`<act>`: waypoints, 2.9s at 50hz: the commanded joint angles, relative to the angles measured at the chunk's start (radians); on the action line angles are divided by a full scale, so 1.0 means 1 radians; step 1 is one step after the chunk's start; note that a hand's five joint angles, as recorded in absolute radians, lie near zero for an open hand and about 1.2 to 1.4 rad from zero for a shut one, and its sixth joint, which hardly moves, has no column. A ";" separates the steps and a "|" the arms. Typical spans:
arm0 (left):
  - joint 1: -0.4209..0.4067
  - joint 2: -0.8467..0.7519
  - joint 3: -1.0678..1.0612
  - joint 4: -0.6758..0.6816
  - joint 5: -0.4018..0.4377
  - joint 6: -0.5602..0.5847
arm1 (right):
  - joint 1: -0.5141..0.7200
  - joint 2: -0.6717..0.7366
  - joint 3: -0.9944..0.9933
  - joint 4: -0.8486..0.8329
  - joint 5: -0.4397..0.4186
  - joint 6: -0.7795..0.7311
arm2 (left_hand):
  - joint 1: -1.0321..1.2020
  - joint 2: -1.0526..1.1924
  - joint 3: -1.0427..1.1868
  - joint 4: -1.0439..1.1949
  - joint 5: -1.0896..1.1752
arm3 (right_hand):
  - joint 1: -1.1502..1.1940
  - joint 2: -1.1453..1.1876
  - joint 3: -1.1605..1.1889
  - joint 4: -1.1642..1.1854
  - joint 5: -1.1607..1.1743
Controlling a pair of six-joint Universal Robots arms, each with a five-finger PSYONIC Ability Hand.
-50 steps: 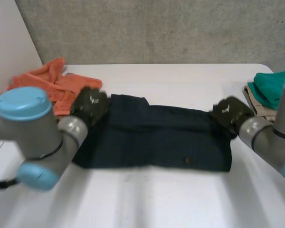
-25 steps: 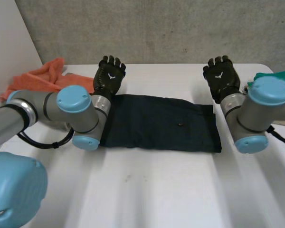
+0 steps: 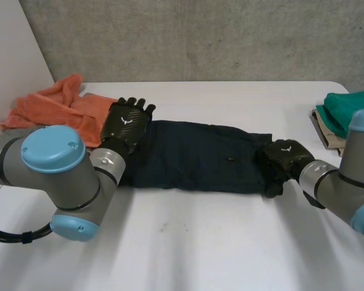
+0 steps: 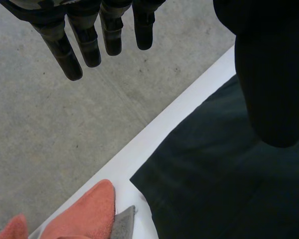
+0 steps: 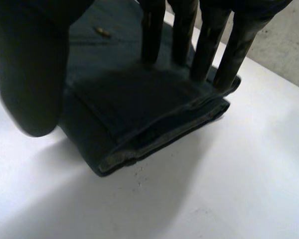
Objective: Fold the laundry.
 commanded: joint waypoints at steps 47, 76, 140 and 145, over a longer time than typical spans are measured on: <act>0.012 0.144 0.056 0.009 -0.014 -0.035 | 0.357 -0.068 0.000 -0.277 -0.288 -0.265 | -0.015 -0.028 -0.035 -0.028 -0.048 | -0.246 -0.309 -0.305 -0.303 -0.297; -0.229 -0.258 0.371 -0.314 -0.144 -0.084 | 0.162 0.030 -0.178 0.034 0.051 0.190 | 0.006 -0.007 -0.014 -0.007 -0.027 | -0.246 -0.309 -0.305 -0.303 -0.297; -0.016 0.345 0.110 -0.371 0.569 -0.265 | 0.369 0.094 0.126 -0.493 0.136 -0.098 | 0.006 -0.007 -0.014 -0.007 -0.027 | -0.246 -0.309 -0.305 -0.303 -0.297; -0.016 0.343 0.110 -0.370 0.569 -0.265 | 0.367 0.127 0.075 -0.492 0.163 -0.100 | 0.006 -0.007 -0.014 -0.007 -0.027 | -0.239 -0.301 -0.298 -0.296 -0.290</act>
